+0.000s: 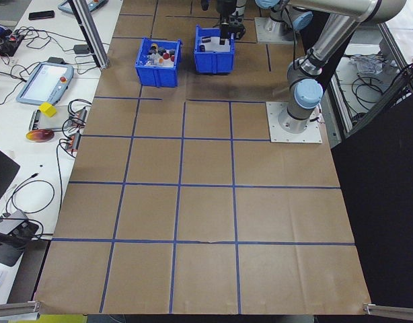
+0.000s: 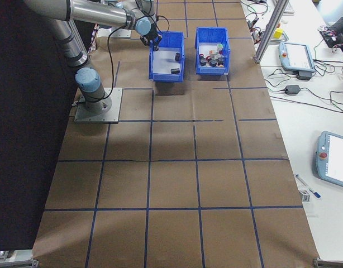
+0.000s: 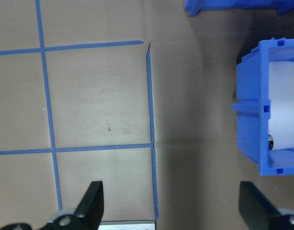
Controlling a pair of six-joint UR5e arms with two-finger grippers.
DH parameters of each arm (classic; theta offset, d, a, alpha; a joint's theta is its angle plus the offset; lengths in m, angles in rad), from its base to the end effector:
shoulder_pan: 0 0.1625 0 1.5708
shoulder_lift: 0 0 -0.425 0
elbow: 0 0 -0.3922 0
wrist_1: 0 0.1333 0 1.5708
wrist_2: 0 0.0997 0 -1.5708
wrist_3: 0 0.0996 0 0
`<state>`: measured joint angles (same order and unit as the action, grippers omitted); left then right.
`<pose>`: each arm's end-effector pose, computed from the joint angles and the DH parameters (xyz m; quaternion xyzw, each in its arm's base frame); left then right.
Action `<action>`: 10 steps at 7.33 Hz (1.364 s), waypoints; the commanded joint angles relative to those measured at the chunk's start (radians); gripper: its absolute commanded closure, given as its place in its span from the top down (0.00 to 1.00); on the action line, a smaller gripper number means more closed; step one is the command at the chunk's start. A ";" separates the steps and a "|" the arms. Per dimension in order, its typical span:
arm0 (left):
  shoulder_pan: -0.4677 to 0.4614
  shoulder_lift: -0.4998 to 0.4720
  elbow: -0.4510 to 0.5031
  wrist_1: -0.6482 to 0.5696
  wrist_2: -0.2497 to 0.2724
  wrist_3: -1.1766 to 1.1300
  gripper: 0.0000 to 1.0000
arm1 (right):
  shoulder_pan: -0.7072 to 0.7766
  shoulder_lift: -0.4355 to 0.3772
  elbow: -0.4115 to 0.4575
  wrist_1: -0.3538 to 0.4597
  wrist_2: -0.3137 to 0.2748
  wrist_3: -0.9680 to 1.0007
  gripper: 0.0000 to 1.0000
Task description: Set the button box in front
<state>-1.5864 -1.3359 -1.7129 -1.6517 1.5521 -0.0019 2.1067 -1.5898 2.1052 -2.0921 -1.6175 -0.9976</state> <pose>-0.1413 -0.3903 0.5138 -0.0069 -0.9999 0.0059 0.0094 0.3319 -0.3070 0.2952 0.6936 -0.7200 -0.0025 0.0234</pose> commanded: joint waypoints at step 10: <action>0.020 -0.071 -0.010 0.064 0.006 -0.020 1.00 | -0.205 -0.228 -0.091 0.254 0.008 0.008 1.00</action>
<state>-1.5658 -1.4058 -1.7208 -1.5956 1.5586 -0.0218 1.9988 -1.8099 2.0389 -1.8551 -1.6162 -0.9981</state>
